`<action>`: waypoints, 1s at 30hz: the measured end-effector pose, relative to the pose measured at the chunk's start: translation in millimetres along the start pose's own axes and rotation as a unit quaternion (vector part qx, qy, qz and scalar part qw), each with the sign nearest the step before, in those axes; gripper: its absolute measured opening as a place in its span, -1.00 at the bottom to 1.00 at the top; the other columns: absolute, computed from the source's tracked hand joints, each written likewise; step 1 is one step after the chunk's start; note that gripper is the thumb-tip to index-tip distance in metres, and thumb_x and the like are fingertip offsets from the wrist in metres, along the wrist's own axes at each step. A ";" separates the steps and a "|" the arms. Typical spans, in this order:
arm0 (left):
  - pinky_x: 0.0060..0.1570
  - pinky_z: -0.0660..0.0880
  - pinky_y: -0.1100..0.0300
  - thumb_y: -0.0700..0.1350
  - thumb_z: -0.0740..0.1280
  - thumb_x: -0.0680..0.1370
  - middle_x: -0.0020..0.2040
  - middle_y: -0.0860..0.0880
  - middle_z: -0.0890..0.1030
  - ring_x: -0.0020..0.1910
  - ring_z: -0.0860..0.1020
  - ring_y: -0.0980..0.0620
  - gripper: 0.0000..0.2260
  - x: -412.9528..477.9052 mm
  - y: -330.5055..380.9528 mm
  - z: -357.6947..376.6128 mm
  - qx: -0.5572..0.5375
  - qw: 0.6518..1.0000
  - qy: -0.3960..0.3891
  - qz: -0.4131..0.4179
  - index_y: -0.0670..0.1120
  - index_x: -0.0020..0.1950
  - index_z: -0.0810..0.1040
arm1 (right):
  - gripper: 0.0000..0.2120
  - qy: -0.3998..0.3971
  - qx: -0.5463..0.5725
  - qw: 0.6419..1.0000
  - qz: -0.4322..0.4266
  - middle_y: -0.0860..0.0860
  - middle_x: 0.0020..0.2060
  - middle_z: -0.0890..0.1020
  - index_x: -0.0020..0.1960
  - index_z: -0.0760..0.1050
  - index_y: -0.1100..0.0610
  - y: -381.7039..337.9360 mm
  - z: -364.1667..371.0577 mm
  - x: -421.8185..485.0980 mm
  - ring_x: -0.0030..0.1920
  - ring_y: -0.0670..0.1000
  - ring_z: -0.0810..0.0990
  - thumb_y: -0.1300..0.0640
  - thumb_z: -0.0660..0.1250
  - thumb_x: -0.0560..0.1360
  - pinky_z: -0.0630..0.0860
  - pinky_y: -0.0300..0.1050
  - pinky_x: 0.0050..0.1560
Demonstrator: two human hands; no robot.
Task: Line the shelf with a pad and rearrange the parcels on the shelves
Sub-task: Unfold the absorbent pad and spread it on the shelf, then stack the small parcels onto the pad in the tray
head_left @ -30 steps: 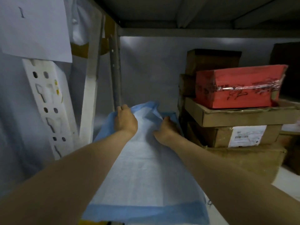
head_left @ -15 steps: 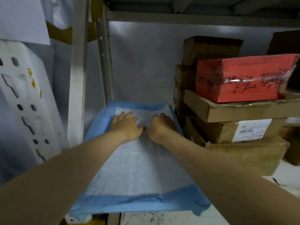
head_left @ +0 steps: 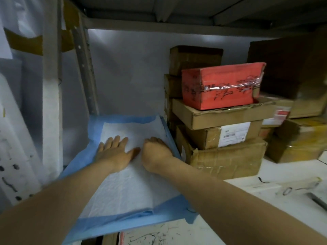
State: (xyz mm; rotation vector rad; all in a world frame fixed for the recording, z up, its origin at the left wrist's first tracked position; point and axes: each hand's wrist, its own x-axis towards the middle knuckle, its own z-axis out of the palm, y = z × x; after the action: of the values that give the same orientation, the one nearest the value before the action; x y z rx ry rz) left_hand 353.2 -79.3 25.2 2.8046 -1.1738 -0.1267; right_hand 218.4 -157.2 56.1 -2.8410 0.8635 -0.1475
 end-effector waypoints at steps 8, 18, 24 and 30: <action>0.31 0.36 -0.08 0.36 0.08 0.53 0.22 -0.30 0.61 0.27 0.48 -0.33 -0.37 -17.9 38.4 -42.7 -0.243 0.950 0.191 -0.054 -0.13 0.13 0.63 | -0.55 0.269 0.079 0.921 -0.270 0.24 0.11 0.60 0.32 0.53 0.29 35.6 -46.4 -87.5 0.11 0.31 0.54 0.26 0.17 0.47 0.55 0.16 0.08; -0.16 0.52 0.07 0.27 0.27 0.56 0.07 -0.13 0.57 -0.07 0.57 -0.08 -0.52 -89.9 140.7 -112.4 -0.648 0.760 -0.012 -0.051 -0.10 0.25 0.42 | -0.53 0.464 0.179 0.866 -0.054 0.01 0.30 0.42 0.43 0.39 0.05 144.5 -157.9 -142.5 0.32 -0.01 0.34 0.03 0.34 0.55 0.43 0.03 0.34; -0.32 0.45 0.17 0.27 0.29 0.55 -0.17 -0.09 0.58 -0.24 0.53 -0.02 -0.61 -117.9 179.3 -119.4 -0.661 0.747 -0.042 -0.057 -0.07 -0.07 0.54 | -0.19 0.263 0.389 0.879 0.079 0.14 0.47 0.42 0.60 0.15 0.16 181.3 -185.1 -123.7 0.43 0.17 0.43 -0.22 0.35 0.53 0.44 0.18 0.40; -0.52 0.38 0.28 0.02 0.28 0.63 -0.25 -0.11 0.55 -0.38 0.47 0.03 -0.79 -125.7 193.9 -120.0 -0.666 0.743 0.002 -0.070 -0.08 -0.11 0.50 | -0.19 0.191 0.427 0.881 0.071 0.13 0.20 0.63 0.38 0.47 0.17 174.6 -197.4 -119.4 0.23 0.21 0.56 -0.48 0.20 0.46 0.39 0.20 0.39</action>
State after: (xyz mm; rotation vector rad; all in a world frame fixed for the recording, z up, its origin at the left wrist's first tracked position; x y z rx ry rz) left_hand 142.2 -118.0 172.9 1.5424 -0.4408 -0.6580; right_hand -3.4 -259.3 211.4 -1.9295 0.7934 -0.8572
